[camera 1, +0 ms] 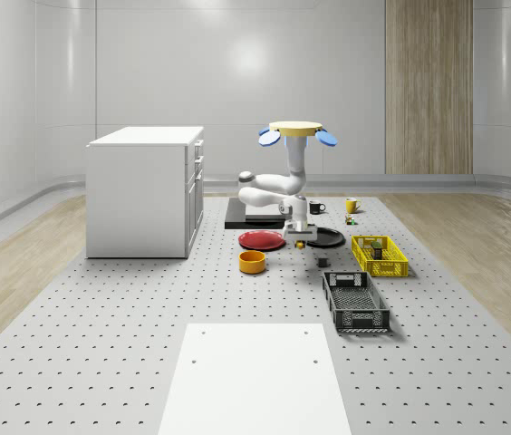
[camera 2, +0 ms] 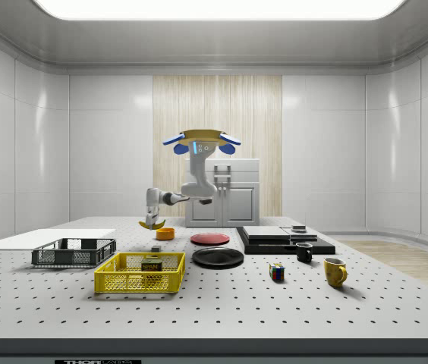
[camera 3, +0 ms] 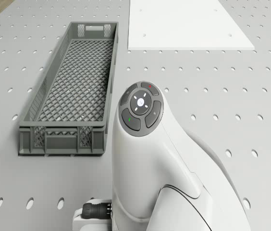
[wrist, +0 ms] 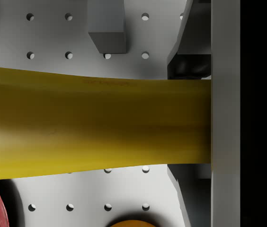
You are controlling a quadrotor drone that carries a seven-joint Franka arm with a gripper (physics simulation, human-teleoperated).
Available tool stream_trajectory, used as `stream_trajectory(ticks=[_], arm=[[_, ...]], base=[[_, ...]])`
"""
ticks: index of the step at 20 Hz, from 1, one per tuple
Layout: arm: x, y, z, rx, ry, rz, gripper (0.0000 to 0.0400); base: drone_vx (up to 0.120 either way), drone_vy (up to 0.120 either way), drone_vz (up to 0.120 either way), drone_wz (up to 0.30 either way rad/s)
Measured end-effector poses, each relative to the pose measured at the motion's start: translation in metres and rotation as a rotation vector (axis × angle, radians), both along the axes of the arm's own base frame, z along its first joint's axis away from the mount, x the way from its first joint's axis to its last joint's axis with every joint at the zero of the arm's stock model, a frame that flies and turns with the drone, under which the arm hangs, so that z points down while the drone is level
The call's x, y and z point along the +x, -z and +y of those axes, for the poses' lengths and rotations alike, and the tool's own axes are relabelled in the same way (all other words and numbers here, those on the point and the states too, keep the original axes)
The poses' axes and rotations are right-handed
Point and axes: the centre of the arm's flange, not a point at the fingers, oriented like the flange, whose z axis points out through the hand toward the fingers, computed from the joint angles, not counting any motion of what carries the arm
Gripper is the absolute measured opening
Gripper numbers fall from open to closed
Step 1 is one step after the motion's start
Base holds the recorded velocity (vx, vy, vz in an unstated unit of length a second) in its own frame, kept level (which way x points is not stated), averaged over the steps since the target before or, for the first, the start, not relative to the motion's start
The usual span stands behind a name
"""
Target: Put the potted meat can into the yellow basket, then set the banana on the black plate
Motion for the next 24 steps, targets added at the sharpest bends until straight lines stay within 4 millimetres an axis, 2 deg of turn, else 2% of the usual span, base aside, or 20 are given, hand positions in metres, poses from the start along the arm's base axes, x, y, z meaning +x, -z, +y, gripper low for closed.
stream_trajectory(ticks=[24], arm=[[0.0,0.0013,0.0,0.0,0.001,0.0,0.0199]], base=[[-0.12,0.12,0.0,0.0]])
